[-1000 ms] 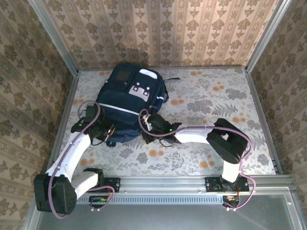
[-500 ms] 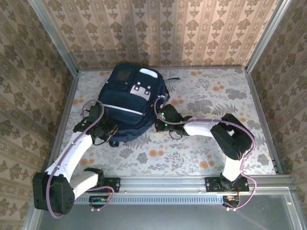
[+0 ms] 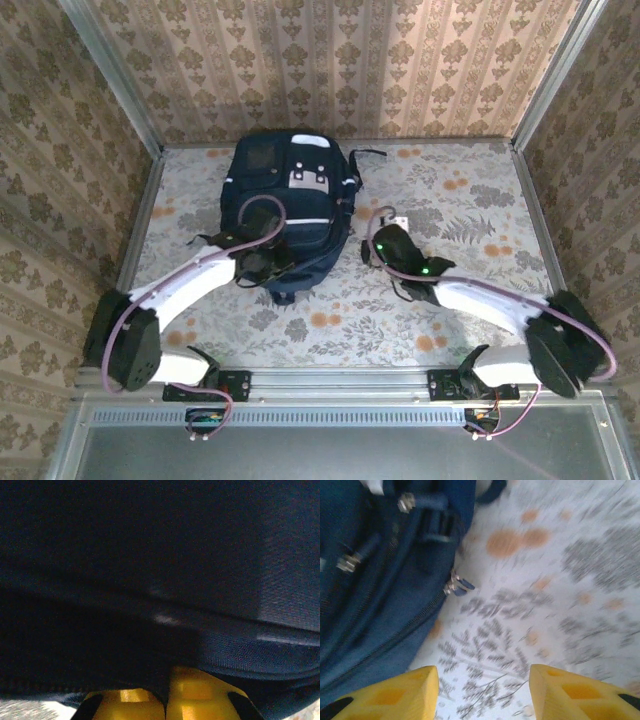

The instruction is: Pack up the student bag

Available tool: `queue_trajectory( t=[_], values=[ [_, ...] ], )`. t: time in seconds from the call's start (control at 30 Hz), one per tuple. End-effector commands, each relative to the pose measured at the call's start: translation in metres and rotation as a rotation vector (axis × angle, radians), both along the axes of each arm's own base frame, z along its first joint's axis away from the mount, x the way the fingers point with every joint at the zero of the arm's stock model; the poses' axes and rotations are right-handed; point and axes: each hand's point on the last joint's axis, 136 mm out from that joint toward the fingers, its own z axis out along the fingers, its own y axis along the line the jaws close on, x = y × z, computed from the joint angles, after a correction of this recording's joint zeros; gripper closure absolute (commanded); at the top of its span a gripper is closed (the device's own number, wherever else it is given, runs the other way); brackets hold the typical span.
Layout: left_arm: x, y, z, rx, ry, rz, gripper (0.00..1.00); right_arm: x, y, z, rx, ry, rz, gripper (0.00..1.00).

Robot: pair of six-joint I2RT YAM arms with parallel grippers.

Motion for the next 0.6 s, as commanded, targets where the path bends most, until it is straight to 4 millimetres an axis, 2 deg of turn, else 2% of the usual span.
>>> queue_trajectory(
  t=[0.0,0.1,0.2,0.4,0.57],
  values=[
    [0.0,-0.064,0.032,-0.112,-0.091,-0.265,1.0,-0.007,-0.049,0.027,-0.13,-0.108,-0.14,0.48],
    [-0.02,-0.099,0.035,-0.135,-0.054,-0.409,1.0,-0.014,-0.066,0.052,-0.116,-0.185,-0.172,0.46],
    [-0.039,-0.121,0.036,-0.188,0.011,-0.473,1.0,-0.018,-0.072,0.066,-0.094,-0.226,-0.167,0.45],
    [-0.07,-0.137,0.048,-0.304,0.113,-0.464,1.0,-0.025,-0.074,0.068,-0.068,-0.234,-0.146,0.44],
    [-0.102,-0.136,0.053,-0.306,0.172,-0.487,1.0,-0.032,-0.078,0.067,-0.047,-0.245,-0.143,0.44]
  ],
)
